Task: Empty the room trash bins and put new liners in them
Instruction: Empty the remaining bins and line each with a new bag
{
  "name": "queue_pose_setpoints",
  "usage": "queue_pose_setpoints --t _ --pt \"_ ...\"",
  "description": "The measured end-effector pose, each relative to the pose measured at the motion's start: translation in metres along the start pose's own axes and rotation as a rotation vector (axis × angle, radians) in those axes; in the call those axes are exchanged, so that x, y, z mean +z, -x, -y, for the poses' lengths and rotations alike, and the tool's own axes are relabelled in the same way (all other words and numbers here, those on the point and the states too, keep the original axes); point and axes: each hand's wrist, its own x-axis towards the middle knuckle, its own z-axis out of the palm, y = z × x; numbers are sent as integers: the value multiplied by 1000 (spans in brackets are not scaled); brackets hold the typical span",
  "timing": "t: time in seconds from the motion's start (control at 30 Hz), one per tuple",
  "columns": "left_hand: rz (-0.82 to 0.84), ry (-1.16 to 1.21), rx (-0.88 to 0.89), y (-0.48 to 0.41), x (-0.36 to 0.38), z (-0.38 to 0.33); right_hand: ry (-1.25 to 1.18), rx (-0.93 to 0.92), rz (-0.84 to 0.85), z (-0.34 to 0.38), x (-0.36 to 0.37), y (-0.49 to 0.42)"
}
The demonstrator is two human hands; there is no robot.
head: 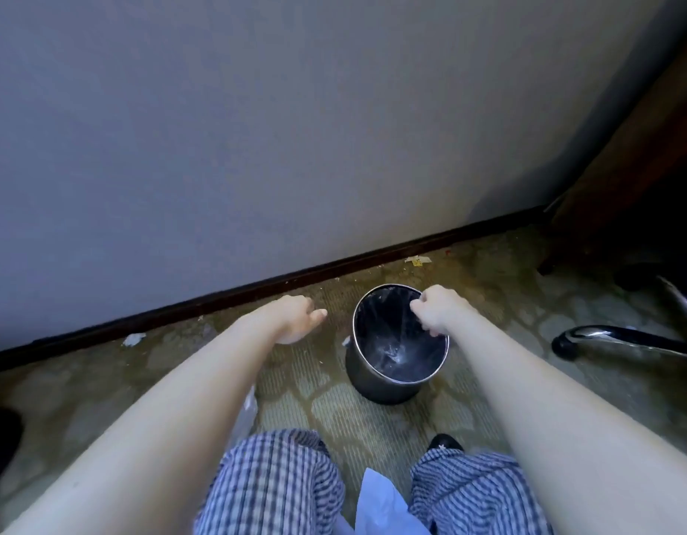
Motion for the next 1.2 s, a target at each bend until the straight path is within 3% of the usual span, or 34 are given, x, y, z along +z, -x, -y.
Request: queue_pose_setpoints --t 0.27,0.5,0.8,1.2 --pt "-77 9 -189 71 -32 88 61 -259 74 97 34 40" --pt "-2 162 -321 56 11 171 98 -325 246 164 108 22" --pt "151 365 -492 -27 135 254 199 -217 456 187 248 -65" --pt "258 599 -518 -133 271 302 -38 42 686 169 416 -132"
